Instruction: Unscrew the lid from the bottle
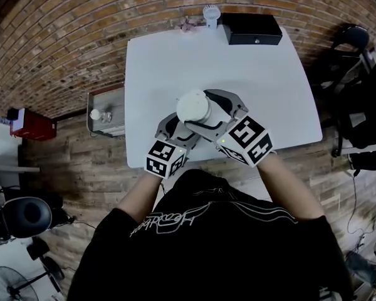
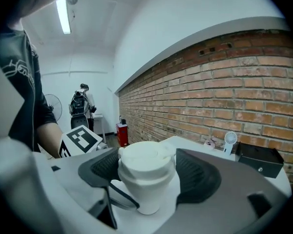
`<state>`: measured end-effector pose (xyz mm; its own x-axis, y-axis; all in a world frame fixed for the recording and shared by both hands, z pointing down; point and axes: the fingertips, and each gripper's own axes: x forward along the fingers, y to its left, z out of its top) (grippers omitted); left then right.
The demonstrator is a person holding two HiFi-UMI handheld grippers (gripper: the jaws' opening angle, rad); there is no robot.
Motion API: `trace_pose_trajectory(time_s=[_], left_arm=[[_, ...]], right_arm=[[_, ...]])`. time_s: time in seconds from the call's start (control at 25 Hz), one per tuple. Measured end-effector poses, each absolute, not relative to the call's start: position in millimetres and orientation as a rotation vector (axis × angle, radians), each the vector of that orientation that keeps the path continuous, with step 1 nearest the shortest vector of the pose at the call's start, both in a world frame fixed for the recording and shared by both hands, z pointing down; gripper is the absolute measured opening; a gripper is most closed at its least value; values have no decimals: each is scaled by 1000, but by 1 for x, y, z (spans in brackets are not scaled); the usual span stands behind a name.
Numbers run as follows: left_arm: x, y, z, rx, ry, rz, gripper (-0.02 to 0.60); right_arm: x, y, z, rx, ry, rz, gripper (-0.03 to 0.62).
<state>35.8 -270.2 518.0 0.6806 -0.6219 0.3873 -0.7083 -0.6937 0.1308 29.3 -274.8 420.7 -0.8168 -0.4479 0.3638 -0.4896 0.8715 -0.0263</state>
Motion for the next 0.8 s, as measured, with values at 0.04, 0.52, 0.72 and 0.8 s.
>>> trace_pose_trajectory(time_s=[0.04, 0.52, 0.72, 0.8], left_arm=[[36, -270, 518, 2625, -1061, 457, 354], [36, -270, 519, 2685, -949, 480, 354], [37, -271, 519, 2746, -789, 522, 354], [37, -271, 519, 2769, -724, 534, 354]], right_arm=[[30, -275, 421, 697, -2702, 165, 347], [31, -274, 423, 464, -2722, 121, 353], [31, -275, 423, 245, -2715, 101, 354], [32, -275, 425, 141, -2712, 106, 354]])
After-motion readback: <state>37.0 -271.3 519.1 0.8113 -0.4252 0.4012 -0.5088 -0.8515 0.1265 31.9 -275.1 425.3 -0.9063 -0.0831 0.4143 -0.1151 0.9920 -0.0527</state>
